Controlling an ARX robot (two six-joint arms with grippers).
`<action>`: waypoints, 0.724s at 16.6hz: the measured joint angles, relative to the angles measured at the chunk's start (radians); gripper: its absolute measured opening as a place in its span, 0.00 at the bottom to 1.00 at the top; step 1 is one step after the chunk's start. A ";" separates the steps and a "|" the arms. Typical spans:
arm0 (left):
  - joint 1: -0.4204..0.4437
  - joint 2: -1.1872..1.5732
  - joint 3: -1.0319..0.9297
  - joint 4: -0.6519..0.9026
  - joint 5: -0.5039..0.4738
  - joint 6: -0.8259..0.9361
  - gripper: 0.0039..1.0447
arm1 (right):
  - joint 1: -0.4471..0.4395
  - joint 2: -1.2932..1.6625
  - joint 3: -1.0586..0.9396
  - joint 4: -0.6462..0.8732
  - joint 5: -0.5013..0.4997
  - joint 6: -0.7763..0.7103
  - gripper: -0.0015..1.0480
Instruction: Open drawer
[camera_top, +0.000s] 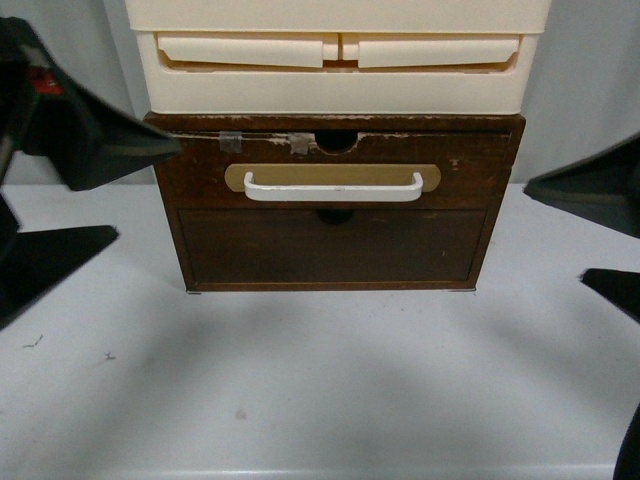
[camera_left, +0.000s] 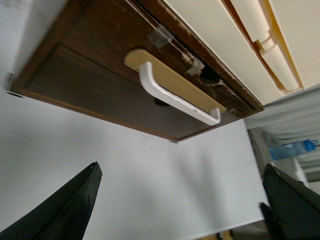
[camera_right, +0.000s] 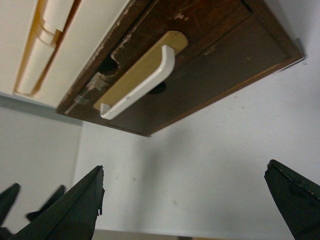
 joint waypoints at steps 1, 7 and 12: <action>-0.019 0.076 0.019 0.077 0.019 -0.063 0.94 | 0.009 0.084 0.016 0.111 -0.028 0.078 0.94; -0.069 0.492 0.198 0.478 0.053 -0.386 0.94 | 0.048 0.450 0.224 0.403 0.039 0.344 0.94; -0.058 0.682 0.341 0.502 0.037 -0.473 0.94 | 0.109 0.610 0.361 0.366 0.099 0.378 0.94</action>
